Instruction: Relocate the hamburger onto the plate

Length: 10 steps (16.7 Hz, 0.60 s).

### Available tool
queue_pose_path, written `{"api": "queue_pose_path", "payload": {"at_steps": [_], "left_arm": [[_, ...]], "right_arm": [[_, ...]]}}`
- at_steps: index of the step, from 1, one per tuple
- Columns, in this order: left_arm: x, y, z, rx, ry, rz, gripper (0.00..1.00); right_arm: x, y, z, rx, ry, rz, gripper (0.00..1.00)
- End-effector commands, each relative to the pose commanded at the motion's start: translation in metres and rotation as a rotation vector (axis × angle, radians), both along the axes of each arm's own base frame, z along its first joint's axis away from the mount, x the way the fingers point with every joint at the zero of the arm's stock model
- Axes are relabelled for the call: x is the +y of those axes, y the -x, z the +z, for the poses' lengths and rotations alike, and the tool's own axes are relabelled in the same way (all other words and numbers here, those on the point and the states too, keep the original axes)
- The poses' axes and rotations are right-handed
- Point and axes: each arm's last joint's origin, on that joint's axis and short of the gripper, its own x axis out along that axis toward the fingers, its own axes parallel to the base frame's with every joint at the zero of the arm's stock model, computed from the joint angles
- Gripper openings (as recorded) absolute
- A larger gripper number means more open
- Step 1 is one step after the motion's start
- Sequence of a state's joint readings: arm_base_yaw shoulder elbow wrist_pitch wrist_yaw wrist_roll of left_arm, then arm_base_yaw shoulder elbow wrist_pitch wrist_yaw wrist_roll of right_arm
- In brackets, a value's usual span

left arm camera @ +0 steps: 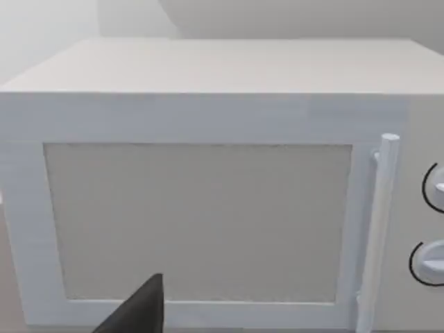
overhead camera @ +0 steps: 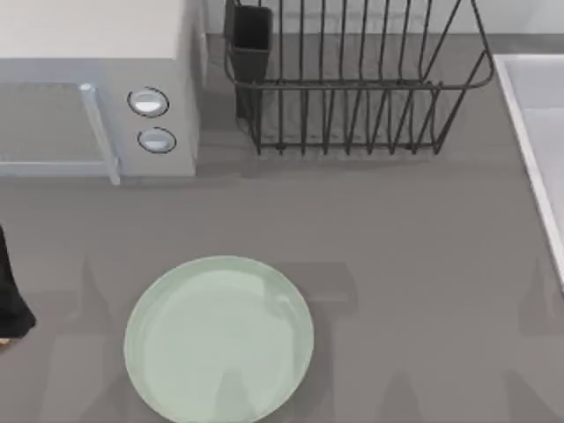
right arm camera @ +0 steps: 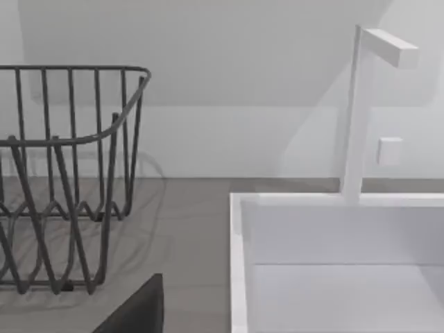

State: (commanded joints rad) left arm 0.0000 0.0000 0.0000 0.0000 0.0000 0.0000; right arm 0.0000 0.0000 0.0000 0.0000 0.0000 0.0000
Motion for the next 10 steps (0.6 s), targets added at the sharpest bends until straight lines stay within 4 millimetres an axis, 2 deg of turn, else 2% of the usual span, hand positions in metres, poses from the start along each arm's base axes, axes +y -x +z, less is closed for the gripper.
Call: {"api": "queue_pose_path", "payload": {"at_steps": [5, 10], "left_arm": [[0.001, -0.001, 0.009, 0.059, -0.064, 0.003, 1.0], [0.005, -0.018, 0.036, 0.364, -0.33, -0.025, 1.0]], "right_arm": [[0.0, 0.0, 0.0, 0.0, 0.0, 0.0, 1.0], [0.0, 0.0, 0.0, 0.0, 0.0, 0.0, 1.0]]}}
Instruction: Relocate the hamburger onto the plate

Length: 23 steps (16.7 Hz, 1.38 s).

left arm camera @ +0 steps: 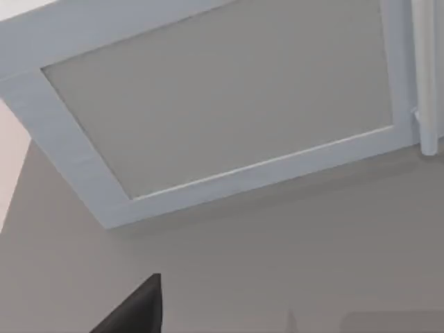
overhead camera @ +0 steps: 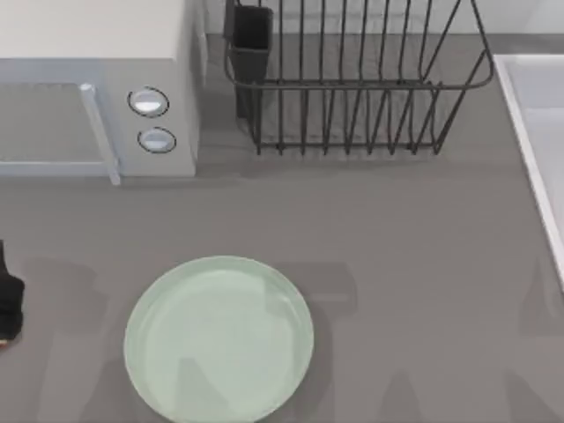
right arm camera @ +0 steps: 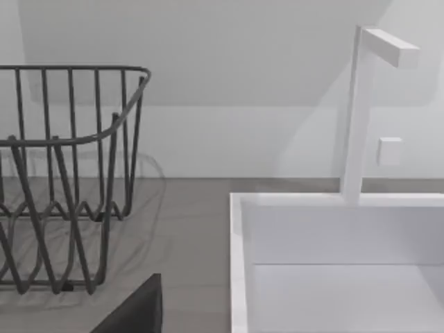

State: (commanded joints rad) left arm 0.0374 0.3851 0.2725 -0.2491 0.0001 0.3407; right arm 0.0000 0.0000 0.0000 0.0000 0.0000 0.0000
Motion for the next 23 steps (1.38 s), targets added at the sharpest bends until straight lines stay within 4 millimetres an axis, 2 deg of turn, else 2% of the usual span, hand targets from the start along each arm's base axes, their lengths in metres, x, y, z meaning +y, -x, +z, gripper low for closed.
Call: {"api": "queue_pose_path", "payload": {"at_steps": [4, 8, 11, 16, 23], "left_arm": [[0.007, -0.039, 0.008, 0.415, -0.232, -0.126, 1.0], [0.018, -0.084, 0.0, 0.79, -0.384, -0.346, 1.0], [0.026, -0.114, -0.008, 0.978, -0.444, -0.522, 1.0], [0.035, -0.146, -0.024, 1.137, -0.474, -0.728, 1.0], [0.035, -0.149, -0.026, 1.145, -0.48, -0.752, 1.0]], "right_arm": [[0.0, 0.0, 0.0, 0.0, 0.0, 0.0, 1.0], [0.0, 0.0, 0.0, 0.0, 0.0, 0.0, 1.0], [0.0, 0.0, 0.0, 0.0, 0.0, 0.0, 1.0], [0.0, 0.0, 0.0, 0.0, 0.0, 0.0, 1.0], [0.0, 0.0, 0.0, 0.0, 0.0, 0.0, 1.0]]}}
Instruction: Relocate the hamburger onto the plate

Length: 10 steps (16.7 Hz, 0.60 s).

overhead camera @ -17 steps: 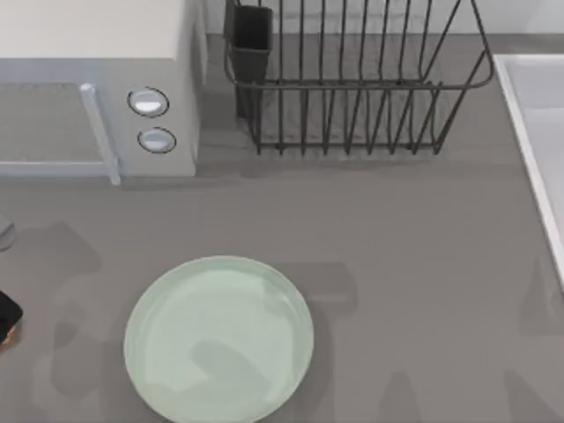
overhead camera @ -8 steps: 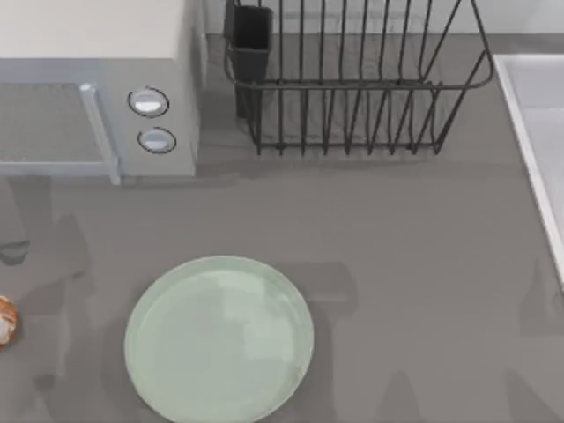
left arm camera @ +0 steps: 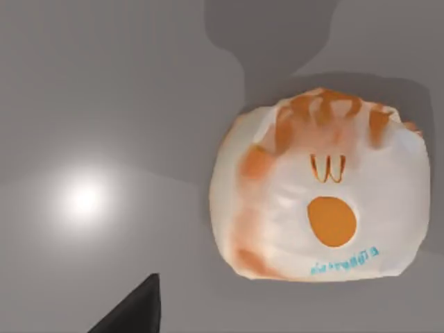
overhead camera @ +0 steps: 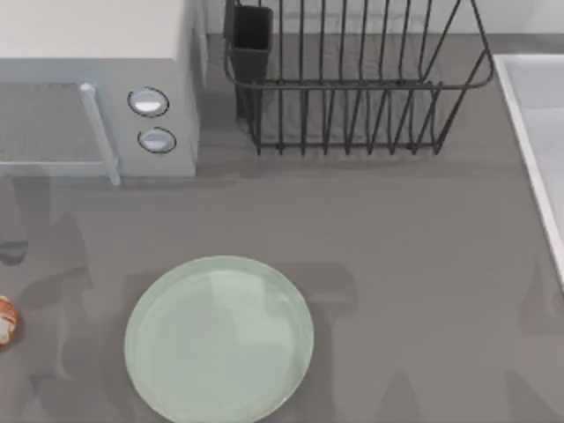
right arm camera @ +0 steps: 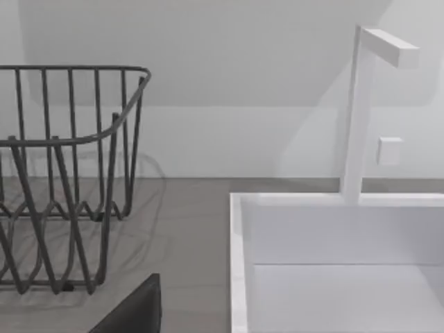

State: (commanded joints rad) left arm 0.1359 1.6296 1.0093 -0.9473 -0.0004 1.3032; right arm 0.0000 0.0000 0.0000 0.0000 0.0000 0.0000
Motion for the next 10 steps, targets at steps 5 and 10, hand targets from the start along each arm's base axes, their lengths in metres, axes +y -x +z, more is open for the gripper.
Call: {"api": "queue_pose_path", "payload": {"at_steps": [5, 10], "left_arm": [[0.001, -0.004, -0.04, -0.005, 0.0, 0.004, 1.0], [0.001, -0.001, -0.079, 0.002, 0.0, 0.003, 1.0]], "right_arm": [[0.0, 0.0, 0.0, 0.0, 0.0, 0.0, 1.0], [0.0, 0.0, 0.0, 0.0, 0.0, 0.0, 1.0]]}}
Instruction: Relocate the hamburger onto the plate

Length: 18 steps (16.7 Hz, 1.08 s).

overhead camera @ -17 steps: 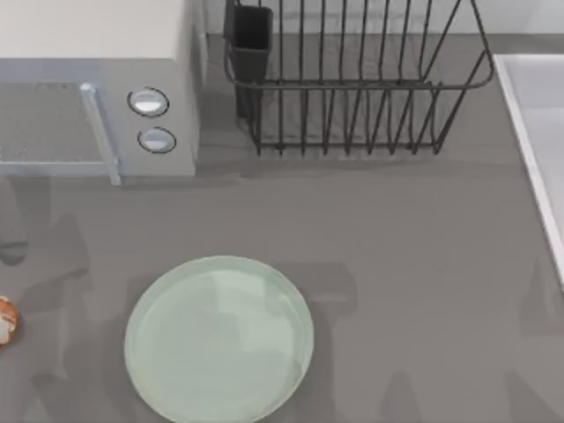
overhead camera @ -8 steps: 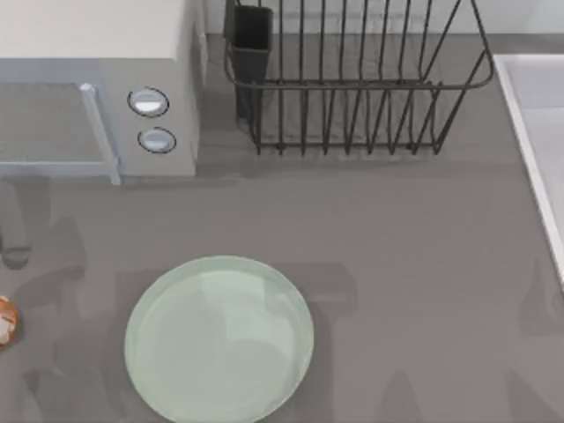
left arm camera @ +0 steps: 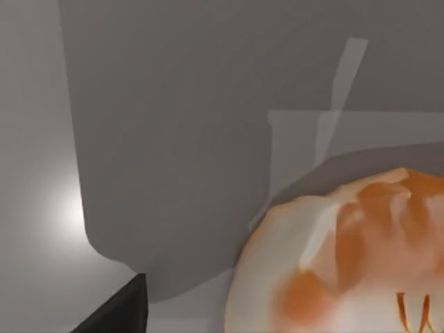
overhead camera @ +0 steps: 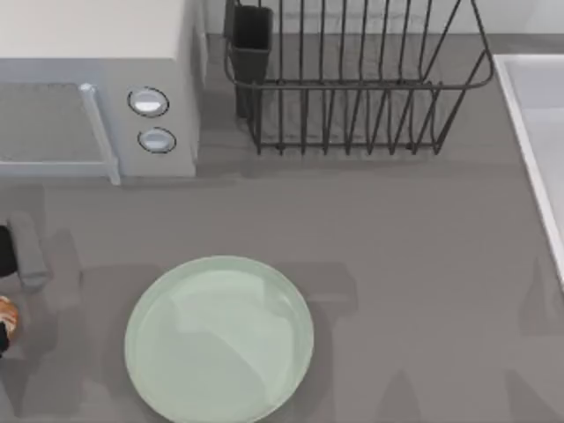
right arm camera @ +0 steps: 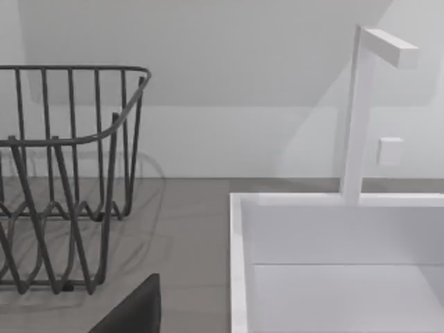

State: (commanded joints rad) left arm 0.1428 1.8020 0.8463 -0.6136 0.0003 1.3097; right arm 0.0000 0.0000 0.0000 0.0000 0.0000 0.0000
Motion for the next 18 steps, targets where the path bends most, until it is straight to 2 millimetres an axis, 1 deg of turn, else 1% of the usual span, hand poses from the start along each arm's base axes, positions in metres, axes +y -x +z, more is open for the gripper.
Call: {"api": "queue_pose_path", "payload": {"at_steps": [4, 17, 18], "left_arm": [[0.0, 0.0001, -0.0005, 0.0, 0.0, 0.0, 1.0], [0.0, 0.0001, -0.0005, 0.0, 0.0, 0.0, 0.02], [0.0, 0.0001, -0.0005, 0.0, 0.0, 0.0, 0.0]], "right_arm": [[0.0, 0.0, 0.0, 0.0, 0.0, 0.0, 1.0], [0.0, 0.0, 0.0, 0.0, 0.0, 0.0, 1.0], [0.0, 0.0, 0.0, 0.0, 0.0, 0.0, 1.0]]}}
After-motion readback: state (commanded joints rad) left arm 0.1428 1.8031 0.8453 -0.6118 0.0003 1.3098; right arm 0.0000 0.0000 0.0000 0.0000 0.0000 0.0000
